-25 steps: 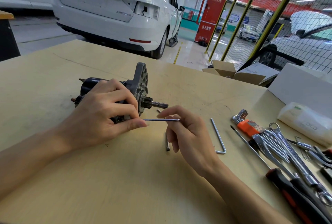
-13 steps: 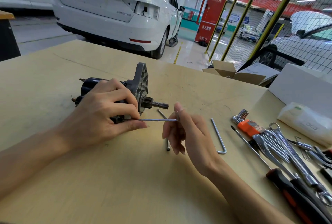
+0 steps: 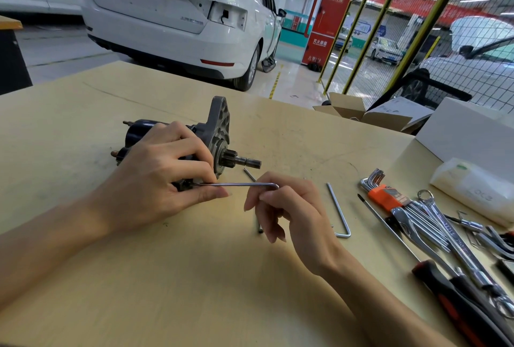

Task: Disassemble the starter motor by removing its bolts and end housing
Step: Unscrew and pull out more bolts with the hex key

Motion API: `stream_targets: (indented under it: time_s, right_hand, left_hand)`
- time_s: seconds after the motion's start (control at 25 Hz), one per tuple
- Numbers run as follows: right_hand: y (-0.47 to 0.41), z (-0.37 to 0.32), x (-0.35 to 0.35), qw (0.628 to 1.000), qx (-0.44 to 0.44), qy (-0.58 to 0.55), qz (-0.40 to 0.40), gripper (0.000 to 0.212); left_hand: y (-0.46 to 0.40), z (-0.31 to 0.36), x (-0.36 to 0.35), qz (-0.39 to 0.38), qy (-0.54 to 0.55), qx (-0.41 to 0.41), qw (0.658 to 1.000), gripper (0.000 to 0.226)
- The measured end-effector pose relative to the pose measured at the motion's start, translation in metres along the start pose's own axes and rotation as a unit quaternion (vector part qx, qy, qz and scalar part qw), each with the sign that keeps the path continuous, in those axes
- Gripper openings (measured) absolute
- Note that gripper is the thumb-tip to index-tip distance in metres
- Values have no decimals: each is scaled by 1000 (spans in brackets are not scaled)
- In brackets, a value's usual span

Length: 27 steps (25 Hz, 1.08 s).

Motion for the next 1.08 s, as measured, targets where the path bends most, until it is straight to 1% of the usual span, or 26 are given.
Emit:
stream_targets:
  time_s: [0.44,1.08]
  right_hand:
    - [-2,3,4,999,6,24,28,30]
    - [-3,6,7,998,6,45,46,33]
  left_hand:
    - [0,3,0,4,-12,-15,1000,38]
    - [0,2,0,12,-13,-22,1000,40]
Point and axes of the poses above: each hand's wrist, its own y-axis away from the middle knuckle, its own x-axis out of the back of the hand, z = x × y, the point moved 8 cm from there along -y, towards the middle knuckle, and after that the axes turned 11 degrees about z, right-handed, at the moved point
